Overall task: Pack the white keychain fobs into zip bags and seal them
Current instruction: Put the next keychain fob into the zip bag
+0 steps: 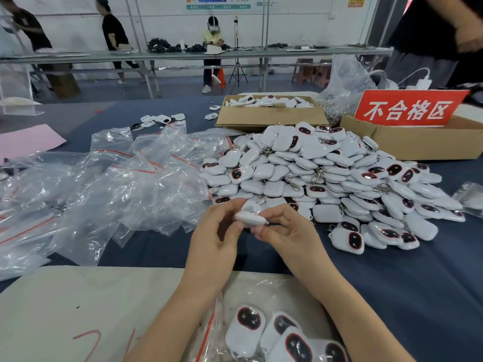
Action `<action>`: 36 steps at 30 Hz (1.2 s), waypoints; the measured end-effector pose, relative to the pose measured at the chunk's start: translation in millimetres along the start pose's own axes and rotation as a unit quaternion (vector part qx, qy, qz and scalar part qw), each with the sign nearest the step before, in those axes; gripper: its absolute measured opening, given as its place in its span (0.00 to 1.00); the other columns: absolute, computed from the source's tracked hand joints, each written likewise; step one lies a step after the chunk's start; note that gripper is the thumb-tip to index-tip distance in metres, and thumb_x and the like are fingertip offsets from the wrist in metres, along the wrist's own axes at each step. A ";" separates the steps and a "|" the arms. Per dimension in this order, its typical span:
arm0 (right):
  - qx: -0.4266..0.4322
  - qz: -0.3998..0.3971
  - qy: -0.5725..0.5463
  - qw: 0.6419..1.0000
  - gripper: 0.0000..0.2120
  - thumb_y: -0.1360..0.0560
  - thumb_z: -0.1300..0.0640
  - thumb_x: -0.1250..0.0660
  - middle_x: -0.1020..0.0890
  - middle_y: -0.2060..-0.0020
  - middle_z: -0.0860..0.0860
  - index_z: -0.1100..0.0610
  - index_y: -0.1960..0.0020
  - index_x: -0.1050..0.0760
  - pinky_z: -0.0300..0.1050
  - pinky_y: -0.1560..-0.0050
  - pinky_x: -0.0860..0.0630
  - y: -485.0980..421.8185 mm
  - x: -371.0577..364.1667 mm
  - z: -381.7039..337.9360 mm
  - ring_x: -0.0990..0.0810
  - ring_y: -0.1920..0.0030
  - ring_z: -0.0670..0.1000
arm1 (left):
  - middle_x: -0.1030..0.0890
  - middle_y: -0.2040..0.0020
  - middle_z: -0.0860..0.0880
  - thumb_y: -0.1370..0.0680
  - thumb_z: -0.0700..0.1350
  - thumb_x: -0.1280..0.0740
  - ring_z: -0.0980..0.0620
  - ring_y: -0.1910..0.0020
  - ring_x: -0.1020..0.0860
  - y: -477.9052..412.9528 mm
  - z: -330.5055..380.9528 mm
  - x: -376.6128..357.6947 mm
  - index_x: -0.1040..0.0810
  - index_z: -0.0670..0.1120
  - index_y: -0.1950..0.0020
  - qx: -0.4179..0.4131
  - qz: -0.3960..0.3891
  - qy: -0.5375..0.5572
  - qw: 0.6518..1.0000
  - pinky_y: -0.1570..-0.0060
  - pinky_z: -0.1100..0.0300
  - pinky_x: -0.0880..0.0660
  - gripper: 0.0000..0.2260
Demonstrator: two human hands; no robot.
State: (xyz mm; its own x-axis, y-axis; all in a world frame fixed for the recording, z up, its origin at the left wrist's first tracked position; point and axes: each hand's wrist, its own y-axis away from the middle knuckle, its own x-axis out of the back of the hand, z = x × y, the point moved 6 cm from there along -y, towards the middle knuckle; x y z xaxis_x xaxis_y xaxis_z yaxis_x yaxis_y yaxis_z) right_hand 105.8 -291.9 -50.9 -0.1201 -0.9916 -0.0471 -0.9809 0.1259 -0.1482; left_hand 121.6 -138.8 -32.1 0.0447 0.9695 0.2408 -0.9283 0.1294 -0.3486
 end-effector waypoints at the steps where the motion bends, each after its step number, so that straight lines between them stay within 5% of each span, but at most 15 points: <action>1: 0.004 0.004 0.004 1.000 0.07 0.25 0.67 0.28 0.13 0.56 0.46 0.57 0.51 0.21 0.36 0.51 0.21 0.1 0.5 -0.2 0.14 0.54 0.46 | 0.18 0.43 0.56 0.19 0.33 0.34 0.64 0.42 0.21 0.1 -0.7 0.7 0.20 0.54 0.40 0.005 0.004 0.015 1.000 0.43 0.72 0.28 0.16; 5: 0.016 0.029 0.007 0.999 0.16 0.26 0.71 0.30 0.13 0.53 0.47 0.50 0.60 0.22 0.36 0.49 0.20 -0.1 3.4 -2.5 0.14 0.50 0.47 | 0.14 0.47 0.56 0.17 0.36 0.37 0.59 0.48 0.17 -0.4 -4.8 -2.4 0.19 0.49 0.39 0.060 -0.030 0.098 0.993 0.48 0.68 0.23 0.12; 9: 0.016 0.024 0.053 0.998 0.21 0.25 0.70 0.31 0.16 0.60 0.58 0.46 0.66 0.25 0.50 0.47 0.22 0.0 2.8 0.4 0.17 0.54 0.54 | 0.14 0.51 0.44 0.16 0.39 0.39 0.48 0.54 0.16 -1.4 -8.9 -6.8 0.19 0.46 0.38 0.119 -0.070 0.167 0.976 0.50 0.53 0.17 0.11; 12: 0.023 0.015 0.069 0.997 0.20 0.24 0.70 0.33 0.19 0.58 0.66 0.46 0.65 0.24 0.53 0.51 0.28 1.0 0.7 0.8 0.23 0.57 0.57 | 0.15 0.54 0.45 0.16 0.41 0.37 0.48 0.56 0.17 -1.8 -8.0 -6.6 0.19 0.47 0.37 0.107 -0.076 0.155 0.979 0.53 0.55 0.17 0.11; 16: 0.033 0.012 0.089 0.995 0.20 0.24 0.70 0.34 0.18 0.59 0.61 0.46 0.64 0.24 0.50 0.51 0.26 1.2 2.0 0.7 0.20 0.55 0.63 | 0.15 0.54 0.47 0.16 0.40 0.37 0.50 0.56 0.17 -2.1 -8.1 -5.2 0.19 0.49 0.37 0.086 -0.074 0.131 0.985 0.54 0.57 0.17 0.11; 19: 0.044 -0.004 0.113 0.993 0.22 0.24 0.71 0.35 0.17 0.63 0.53 0.45 0.64 0.23 0.47 0.51 0.25 1.8 -0.3 -0.4 0.20 0.59 0.53 | 0.14 0.56 0.50 0.16 0.40 0.38 0.54 0.59 0.18 -4.1 -9.7 -6.0 0.19 0.52 0.39 0.094 -0.057 0.137 0.984 0.59 0.61 0.19 0.12; 25: 0.080 -0.051 0.169 0.981 0.24 0.20 0.65 0.36 0.15 0.51 0.39 0.34 0.48 0.21 0.36 0.46 0.22 9.6 -14.6 -12.9 0.16 0.51 0.44 | 0.14 0.51 0.51 0.15 0.41 0.42 0.52 0.59 0.15 -9.9 -23.0 9.9 0.16 0.55 0.44 0.145 0.039 0.207 0.967 0.61 0.59 0.19 0.16; 30: 0.038 -0.118 0.205 0.971 0.12 0.20 0.52 0.35 0.16 0.51 0.40 0.33 0.43 0.24 0.49 0.44 0.20 6.1 -17.3 -17.4 0.15 0.56 0.45 | 0.17 0.57 0.53 0.14 0.45 0.41 0.55 0.71 0.21 -13.6 -25.6 42.6 0.22 0.52 0.38 0.152 0.107 0.214 0.959 0.71 0.62 0.23 0.10; 36: -0.027 -0.247 0.292 0.924 0.15 0.24 0.38 0.32 0.15 0.55 0.37 0.41 0.40 0.21 0.38 0.44 0.24 11.9 -37.2 -2.6 0.18 0.50 0.37 | 0.17 0.58 0.51 0.23 0.46 0.31 0.53 0.67 0.26 42.6 -18.2 86.8 0.15 0.50 0.40 0.230 -0.035 0.129 0.964 0.69 0.64 0.27 0.12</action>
State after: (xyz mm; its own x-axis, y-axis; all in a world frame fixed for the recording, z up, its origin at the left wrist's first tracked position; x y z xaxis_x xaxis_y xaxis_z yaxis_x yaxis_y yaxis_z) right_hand 98.2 -253.7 -48.3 0.2969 -0.7762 0.5562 -0.9426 -0.3315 0.0404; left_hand 92.7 -45.3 -42.6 0.1487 0.9889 -0.0049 -0.9824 0.1483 0.1136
